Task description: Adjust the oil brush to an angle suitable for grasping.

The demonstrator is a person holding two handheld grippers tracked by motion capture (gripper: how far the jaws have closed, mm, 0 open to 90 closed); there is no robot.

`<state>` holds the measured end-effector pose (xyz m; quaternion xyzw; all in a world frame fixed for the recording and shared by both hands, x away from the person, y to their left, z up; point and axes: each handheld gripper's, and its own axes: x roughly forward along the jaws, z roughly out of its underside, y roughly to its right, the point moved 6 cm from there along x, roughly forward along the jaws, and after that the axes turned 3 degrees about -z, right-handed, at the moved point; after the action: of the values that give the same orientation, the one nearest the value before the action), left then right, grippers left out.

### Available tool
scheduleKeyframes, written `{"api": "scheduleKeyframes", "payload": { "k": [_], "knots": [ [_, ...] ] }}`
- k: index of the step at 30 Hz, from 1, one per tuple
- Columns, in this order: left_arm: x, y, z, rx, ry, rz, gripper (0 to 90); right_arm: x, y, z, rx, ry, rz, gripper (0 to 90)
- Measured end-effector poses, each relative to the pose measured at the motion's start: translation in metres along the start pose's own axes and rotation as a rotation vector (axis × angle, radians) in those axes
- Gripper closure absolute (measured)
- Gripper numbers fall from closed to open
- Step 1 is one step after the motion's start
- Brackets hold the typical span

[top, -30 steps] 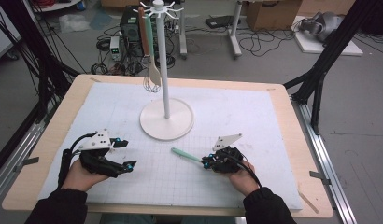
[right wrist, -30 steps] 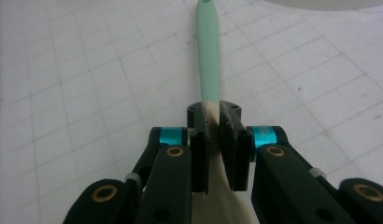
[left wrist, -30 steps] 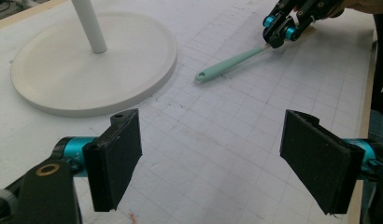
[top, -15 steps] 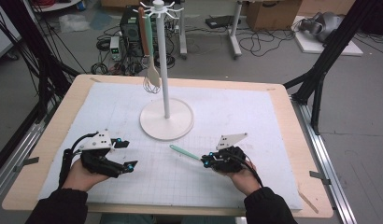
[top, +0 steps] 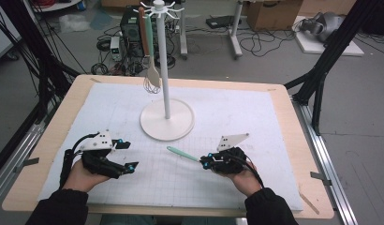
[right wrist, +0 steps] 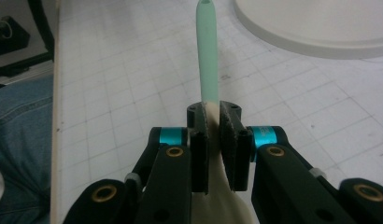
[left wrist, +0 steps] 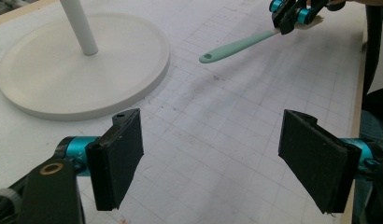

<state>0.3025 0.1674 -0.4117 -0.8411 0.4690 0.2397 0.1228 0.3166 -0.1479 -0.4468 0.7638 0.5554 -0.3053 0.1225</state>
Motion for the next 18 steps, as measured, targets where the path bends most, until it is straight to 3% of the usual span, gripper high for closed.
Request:
{"api": "scheduleKeyframes", "payload": {
  "k": [12,18],
  "knots": [
    [0.002,0.003,-0.003,0.002,0.004,0.023,24.2,-0.001,-0.015,-0.014,-0.056,0.020,-0.033,82.7],
    [0.003,0.005,-0.004,0.009,0.003,0.034,25.4,0.000,-0.020,-0.019,-0.062,0.022,-0.047,82.7]
  ]
}}
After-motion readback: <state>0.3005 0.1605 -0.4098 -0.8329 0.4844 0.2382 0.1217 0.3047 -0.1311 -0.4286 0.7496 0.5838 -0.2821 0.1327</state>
